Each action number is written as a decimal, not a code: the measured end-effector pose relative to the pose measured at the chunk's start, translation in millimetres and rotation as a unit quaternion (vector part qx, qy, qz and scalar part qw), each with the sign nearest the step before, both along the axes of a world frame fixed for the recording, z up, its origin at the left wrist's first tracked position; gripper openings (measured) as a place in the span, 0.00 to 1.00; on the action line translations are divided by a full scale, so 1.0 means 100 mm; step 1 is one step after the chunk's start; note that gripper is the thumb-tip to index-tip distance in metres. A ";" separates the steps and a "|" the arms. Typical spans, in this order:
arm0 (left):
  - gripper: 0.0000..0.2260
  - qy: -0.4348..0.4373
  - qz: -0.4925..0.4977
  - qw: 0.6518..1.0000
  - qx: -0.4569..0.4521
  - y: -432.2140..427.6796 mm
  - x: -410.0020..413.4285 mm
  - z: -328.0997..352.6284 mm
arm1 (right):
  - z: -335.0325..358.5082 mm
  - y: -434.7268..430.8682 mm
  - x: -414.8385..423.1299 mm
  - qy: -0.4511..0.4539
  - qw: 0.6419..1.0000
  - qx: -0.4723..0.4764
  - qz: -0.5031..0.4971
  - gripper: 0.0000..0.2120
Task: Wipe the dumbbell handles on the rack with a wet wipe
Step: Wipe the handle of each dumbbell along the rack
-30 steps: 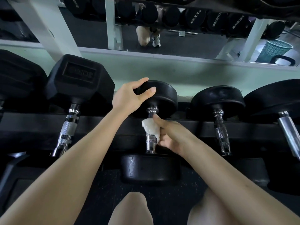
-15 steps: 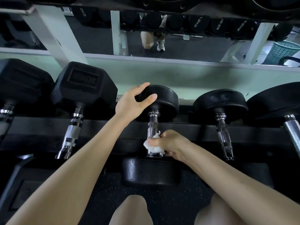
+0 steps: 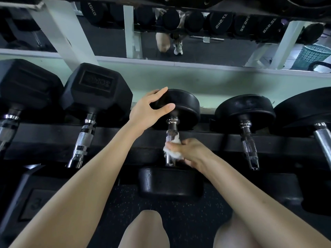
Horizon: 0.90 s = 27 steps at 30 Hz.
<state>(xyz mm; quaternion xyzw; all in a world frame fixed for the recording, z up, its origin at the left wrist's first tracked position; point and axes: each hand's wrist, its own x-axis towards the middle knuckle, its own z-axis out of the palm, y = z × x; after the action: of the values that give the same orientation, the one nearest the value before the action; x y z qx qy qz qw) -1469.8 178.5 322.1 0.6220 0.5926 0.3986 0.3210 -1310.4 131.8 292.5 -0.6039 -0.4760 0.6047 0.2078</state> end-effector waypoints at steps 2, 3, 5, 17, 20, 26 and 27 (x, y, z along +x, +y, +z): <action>0.25 0.008 0.000 1.000 -0.001 0.01 0.00 0.01 | 0.03 -0.06 0.08 -0.054 0.996 0.001 0.073 0.09; 0.25 0.010 -0.001 1.000 0.000 0.02 0.00 0.01 | 0.03 -0.06 0.10 -0.072 0.993 0.003 0.093 0.09; 0.26 0.013 -0.002 1.000 0.001 0.02 0.00 0.01 | 0.05 -0.03 0.09 -0.088 0.990 -0.011 0.108 0.11; 0.26 0.022 -0.014 0.999 -0.041 -0.06 0.00 0.16 | 0.10 0.15 0.07 0.149 0.980 -0.004 -0.132 0.09; 0.19 0.070 0.083 0.994 -0.008 -0.24 0.06 0.28 | 0.17 0.03 0.04 0.001 0.983 0.144 -0.115 0.16; 0.07 0.012 0.130 0.991 0.013 -0.77 0.00 0.15 | 0.26 -0.07 -0.15 -0.006 0.995 0.096 -0.040 0.18; 0.08 0.001 0.105 0.994 -0.019 -0.80 -0.01 0.09 | 0.26 -0.08 -0.12 -0.011 0.994 0.104 -0.039 0.16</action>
<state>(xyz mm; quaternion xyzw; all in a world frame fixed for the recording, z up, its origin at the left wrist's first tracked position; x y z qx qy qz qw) -1470.7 98.7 331.1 0.5505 0.6626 0.4183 0.2880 -1322.8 124.0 318.3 -0.6035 -0.5144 0.5372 0.2874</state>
